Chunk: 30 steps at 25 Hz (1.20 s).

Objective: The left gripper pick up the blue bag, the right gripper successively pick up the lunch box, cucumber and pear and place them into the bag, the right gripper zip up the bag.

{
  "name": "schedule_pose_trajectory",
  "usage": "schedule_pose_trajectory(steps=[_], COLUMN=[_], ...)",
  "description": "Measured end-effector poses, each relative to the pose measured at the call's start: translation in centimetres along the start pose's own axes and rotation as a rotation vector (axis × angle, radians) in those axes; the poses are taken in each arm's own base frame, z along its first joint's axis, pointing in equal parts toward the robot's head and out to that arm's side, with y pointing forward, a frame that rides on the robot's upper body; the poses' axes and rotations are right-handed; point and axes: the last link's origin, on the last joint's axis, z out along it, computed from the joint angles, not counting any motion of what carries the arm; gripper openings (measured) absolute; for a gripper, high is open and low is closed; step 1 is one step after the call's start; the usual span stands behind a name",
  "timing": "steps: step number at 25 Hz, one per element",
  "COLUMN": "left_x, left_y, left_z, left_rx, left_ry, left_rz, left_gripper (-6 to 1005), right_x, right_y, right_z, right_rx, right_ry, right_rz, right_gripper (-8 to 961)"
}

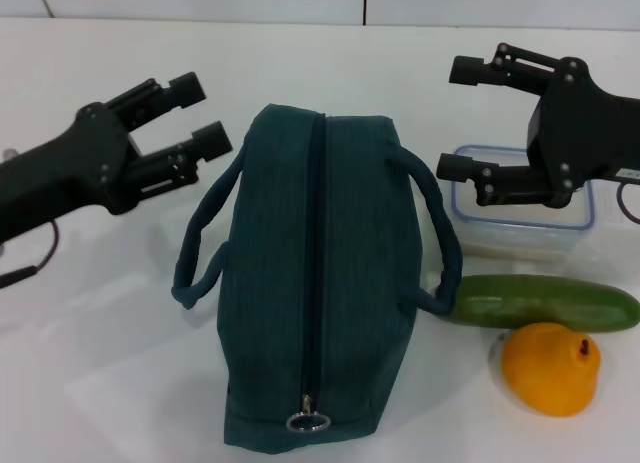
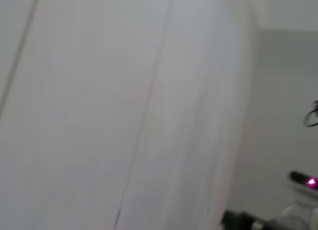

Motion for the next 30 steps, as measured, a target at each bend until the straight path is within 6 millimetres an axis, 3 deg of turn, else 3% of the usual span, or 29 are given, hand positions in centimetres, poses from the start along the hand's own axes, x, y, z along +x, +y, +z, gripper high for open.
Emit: schedule_pose_trajectory(steps=[6, 13, 24, 30], left_x=[0.1, -0.4, -1.4, -1.8], left_y=[-0.4, -0.5, -0.4, -1.3], left_z=[0.3, 1.1, 2.7, 3.2], left_rx=[0.014, 0.019, 0.024, 0.077], left_ry=[-0.145, -0.198, -0.265, -0.288], left_rz=[-0.115, -0.232, -0.24, -0.259], left_gripper=[779, 765, 742, 730], right_x=[-0.3, -0.8, -0.7, -0.5], right_y=[-0.3, -0.7, -1.3, -1.5], right_z=[0.4, 1.3, 2.0, 2.3], right_rx=[-0.011, -0.023, 0.0, 0.016], right_ry=[-0.004, -0.011, 0.004, 0.012], right_rz=[-0.008, -0.026, -0.034, -0.036], right_gripper=[839, 839, 840, 840])
